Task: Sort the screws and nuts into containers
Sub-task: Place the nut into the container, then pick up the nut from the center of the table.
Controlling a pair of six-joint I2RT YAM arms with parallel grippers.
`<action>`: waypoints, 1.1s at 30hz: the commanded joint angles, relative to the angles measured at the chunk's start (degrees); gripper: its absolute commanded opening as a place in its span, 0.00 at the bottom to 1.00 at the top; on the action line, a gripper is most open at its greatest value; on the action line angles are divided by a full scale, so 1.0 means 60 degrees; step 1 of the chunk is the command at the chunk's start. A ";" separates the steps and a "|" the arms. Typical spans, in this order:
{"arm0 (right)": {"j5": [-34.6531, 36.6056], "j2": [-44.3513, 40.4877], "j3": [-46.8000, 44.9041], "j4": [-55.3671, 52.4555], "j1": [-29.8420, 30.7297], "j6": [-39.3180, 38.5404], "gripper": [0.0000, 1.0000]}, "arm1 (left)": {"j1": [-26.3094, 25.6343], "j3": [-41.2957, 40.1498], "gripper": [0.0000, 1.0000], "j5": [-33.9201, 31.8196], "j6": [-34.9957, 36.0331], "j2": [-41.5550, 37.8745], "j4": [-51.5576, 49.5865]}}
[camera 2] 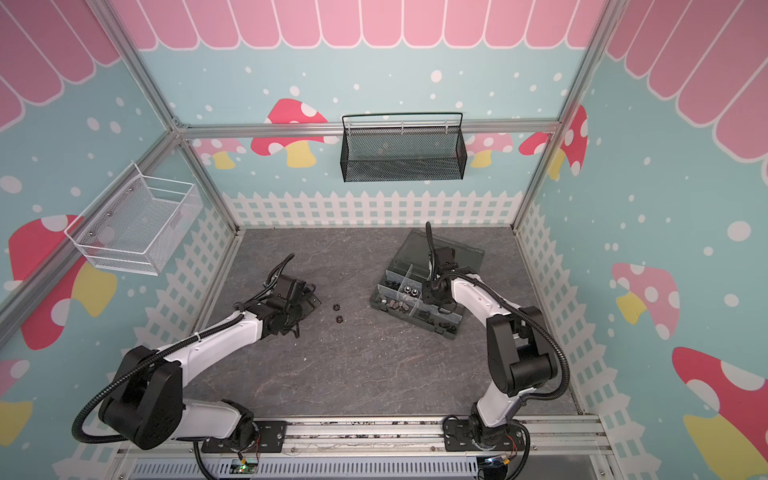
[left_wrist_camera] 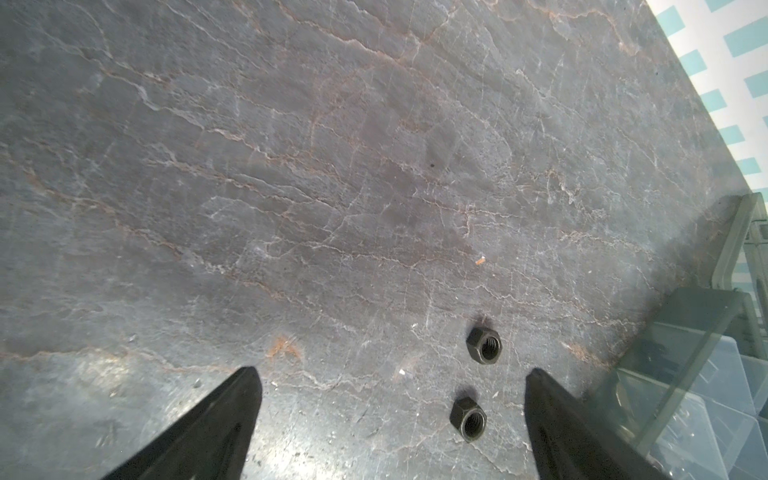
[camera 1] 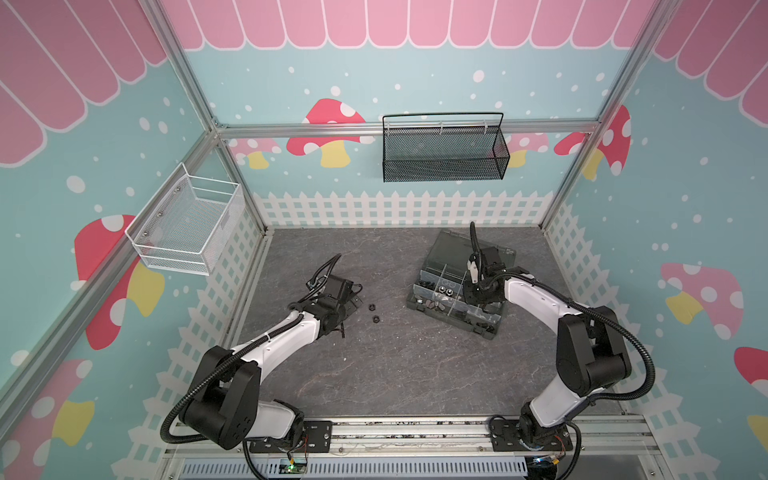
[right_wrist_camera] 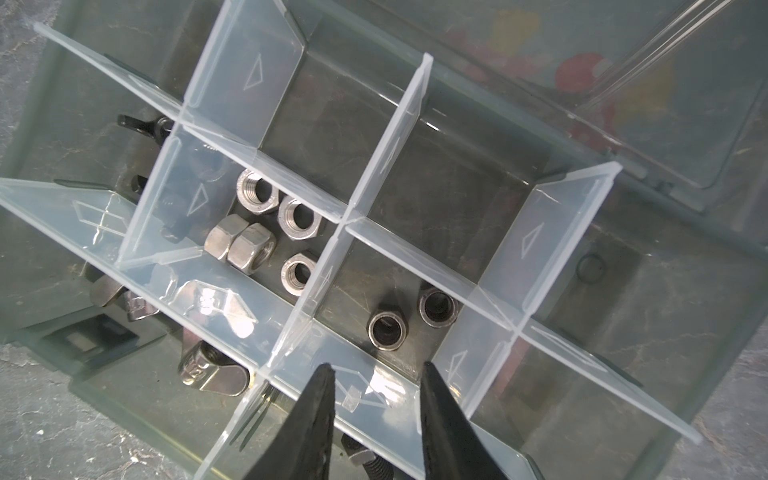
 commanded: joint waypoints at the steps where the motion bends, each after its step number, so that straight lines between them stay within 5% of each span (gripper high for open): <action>1: -0.0179 -0.0516 0.0225 -0.0233 0.0012 -0.0039 0.37 | -0.0029 0.0222 1.00 -0.0280 0.0034 0.0065 -0.0146; 13: 0.0246 -0.0439 0.1582 -0.0437 0.2358 0.0111 0.38 | 0.0123 -0.0084 1.00 -0.0144 -0.0313 -0.0098 -0.0183; 24: 0.0086 0.2248 0.4093 -0.0886 0.4812 -0.0256 0.38 | 0.0691 -0.0688 1.00 -0.0120 -0.0491 -0.0728 -0.0178; 33: 0.0178 0.4472 0.5913 -0.1343 0.5624 -0.0605 0.43 | 0.0955 -0.1065 1.00 -0.0288 -0.0476 -0.1285 -0.0175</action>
